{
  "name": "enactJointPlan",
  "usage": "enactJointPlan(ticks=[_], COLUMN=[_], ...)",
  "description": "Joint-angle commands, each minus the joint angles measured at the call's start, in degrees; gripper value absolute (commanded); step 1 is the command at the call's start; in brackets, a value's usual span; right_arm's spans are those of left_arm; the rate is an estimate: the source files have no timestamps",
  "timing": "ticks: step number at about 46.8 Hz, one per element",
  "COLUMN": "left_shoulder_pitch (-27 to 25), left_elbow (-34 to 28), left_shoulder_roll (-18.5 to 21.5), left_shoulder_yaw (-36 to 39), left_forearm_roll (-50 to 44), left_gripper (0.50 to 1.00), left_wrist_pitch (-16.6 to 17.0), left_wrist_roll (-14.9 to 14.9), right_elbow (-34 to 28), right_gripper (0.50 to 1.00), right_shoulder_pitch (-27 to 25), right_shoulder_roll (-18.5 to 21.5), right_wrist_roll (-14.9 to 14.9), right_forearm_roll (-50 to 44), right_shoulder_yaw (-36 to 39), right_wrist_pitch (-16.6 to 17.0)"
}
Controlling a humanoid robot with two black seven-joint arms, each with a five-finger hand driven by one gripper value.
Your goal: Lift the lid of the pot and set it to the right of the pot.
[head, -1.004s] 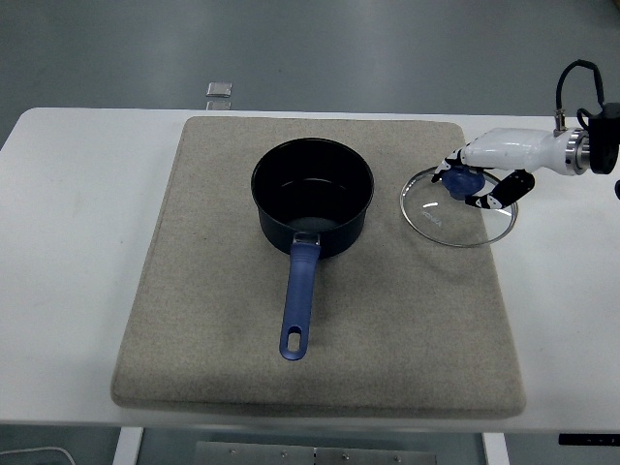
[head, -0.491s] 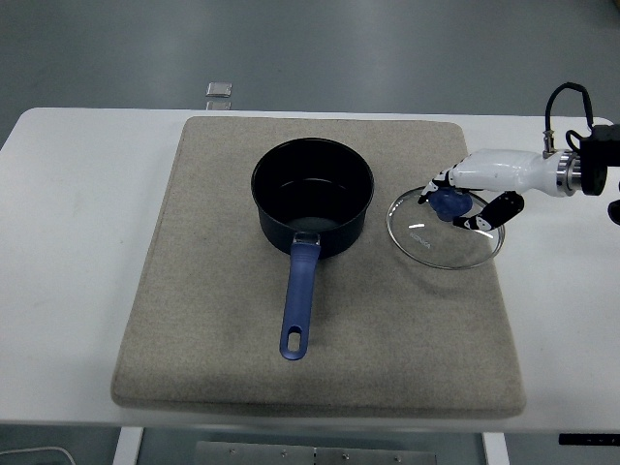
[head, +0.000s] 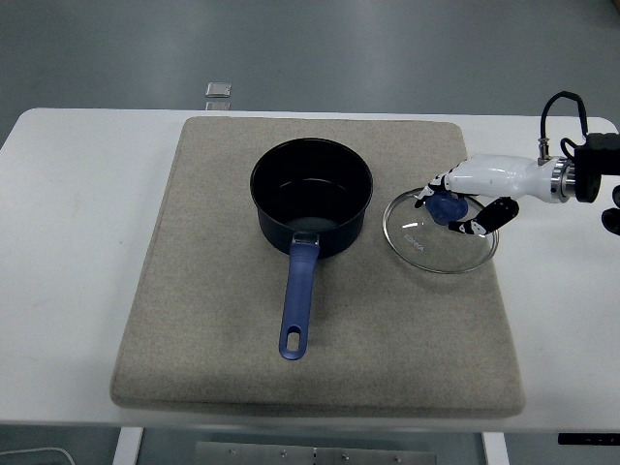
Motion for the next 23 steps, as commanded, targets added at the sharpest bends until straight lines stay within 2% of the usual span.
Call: enactJointPlan(ticks=[1,5,6,8,11,15,16,18,23], left_shoulder_pitch=[0.0,0.0,0.0,0.0,0.0,0.0,0.0,0.0,0.0], left_elbow=[0.0,0.0,0.0,0.0,0.0,0.0,0.0,0.0,0.0], left_shoulder_roll=[0.0,0.0,0.0,0.0,0.0,0.0,0.0,0.0,0.0], left_shoulder_yaw=[0.0,0.0,0.0,0.0,0.0,0.0,0.0,0.0,0.0], left_forearm_roll=[0.0,0.0,0.0,0.0,0.0,0.0,0.0,0.0,0.0], left_gripper=[1.000,1.000,1.000,1.000,1.000,1.000,1.000,1.000,1.000], left_wrist_pitch=[-0.1,0.0,0.0,-0.1,-0.1,0.0,-0.1,-0.1,0.0], left_wrist_roll=[0.1,0.1,0.0,0.1,0.0,0.1,0.0,0.0,0.1], right_elbow=[0.0,0.3,0.4,0.6,0.8,1.1,1.1,1.1,1.1], right_gripper=[0.500,0.500,0.551,0.582,0.715,0.754,0.796,0.923,0.932], right_shoulder_pitch=[0.0,0.0,0.0,0.1,0.1,0.3,0.3,0.4,0.5], right_shoulder_roll=[0.1,0.1,0.1,0.1,0.0,-0.2,-0.2,-0.2,-0.2], right_wrist_roll=[0.1,0.7,0.7,0.8,0.8,0.8,0.8,0.8,0.8], right_forearm_roll=[0.3,0.4,0.5,0.5,0.7,0.7,0.8,0.9,0.9], right_shoulder_yaw=[0.2,0.3,0.3,0.3,0.3,0.3,0.3,0.3,0.4], right_wrist_pitch=[0.0,0.3,0.3,0.3,0.3,0.3,0.4,0.5,0.5])
